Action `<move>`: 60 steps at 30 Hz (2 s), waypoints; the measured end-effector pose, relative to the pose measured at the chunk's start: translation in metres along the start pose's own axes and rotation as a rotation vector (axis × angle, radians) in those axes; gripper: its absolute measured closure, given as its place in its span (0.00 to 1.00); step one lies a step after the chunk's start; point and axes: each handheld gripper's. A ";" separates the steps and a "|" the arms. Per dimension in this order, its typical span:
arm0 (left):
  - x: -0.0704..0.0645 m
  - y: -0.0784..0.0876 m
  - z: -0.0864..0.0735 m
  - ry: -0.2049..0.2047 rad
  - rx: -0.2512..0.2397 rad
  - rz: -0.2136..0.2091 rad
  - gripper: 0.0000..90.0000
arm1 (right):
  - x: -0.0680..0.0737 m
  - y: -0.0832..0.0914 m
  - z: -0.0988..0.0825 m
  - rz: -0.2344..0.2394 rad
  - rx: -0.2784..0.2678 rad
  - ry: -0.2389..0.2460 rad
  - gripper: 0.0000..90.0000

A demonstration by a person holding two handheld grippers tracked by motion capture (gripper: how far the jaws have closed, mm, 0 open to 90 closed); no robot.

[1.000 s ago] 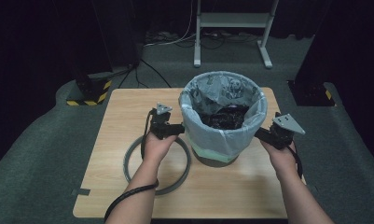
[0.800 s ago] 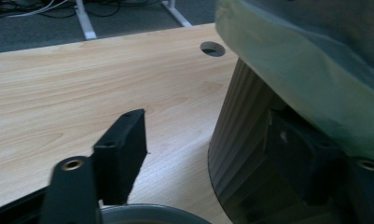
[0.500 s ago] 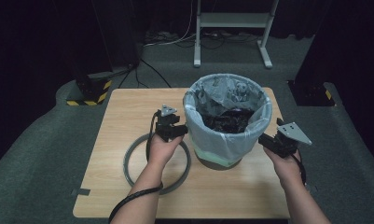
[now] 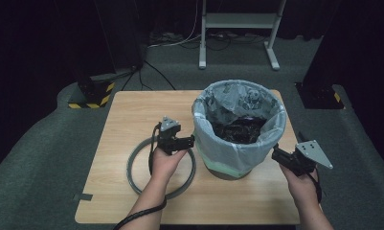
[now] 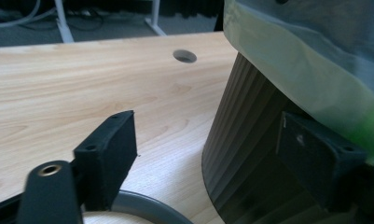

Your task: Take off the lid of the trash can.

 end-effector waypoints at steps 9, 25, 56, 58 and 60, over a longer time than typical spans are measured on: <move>0.001 0.019 0.001 -0.079 -0.021 0.052 0.19 | -0.013 0.016 0.018 -0.047 -0.064 0.008 0.12; 0.001 0.045 0.014 -0.076 -0.143 0.050 0.17 | -0.024 0.027 0.039 0.064 -0.095 -0.093 0.12; -0.048 0.079 0.059 -0.102 -0.451 -0.041 0.17 | -0.011 0.040 0.059 0.029 -0.198 0.010 0.13; -0.055 0.077 0.062 -0.113 -0.462 -0.052 0.17 | -0.010 0.042 0.062 0.030 -0.204 0.018 0.13; -0.061 0.075 0.064 -0.118 -0.471 -0.065 0.17 | -0.007 0.044 0.067 0.042 -0.214 0.029 0.14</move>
Point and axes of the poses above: each handheld gripper's, and its own axes: y roughly backward along the jaws, z roughly out of its top, x roughly to its left, and after that the axes turned 11 degrees about -x, right-handed
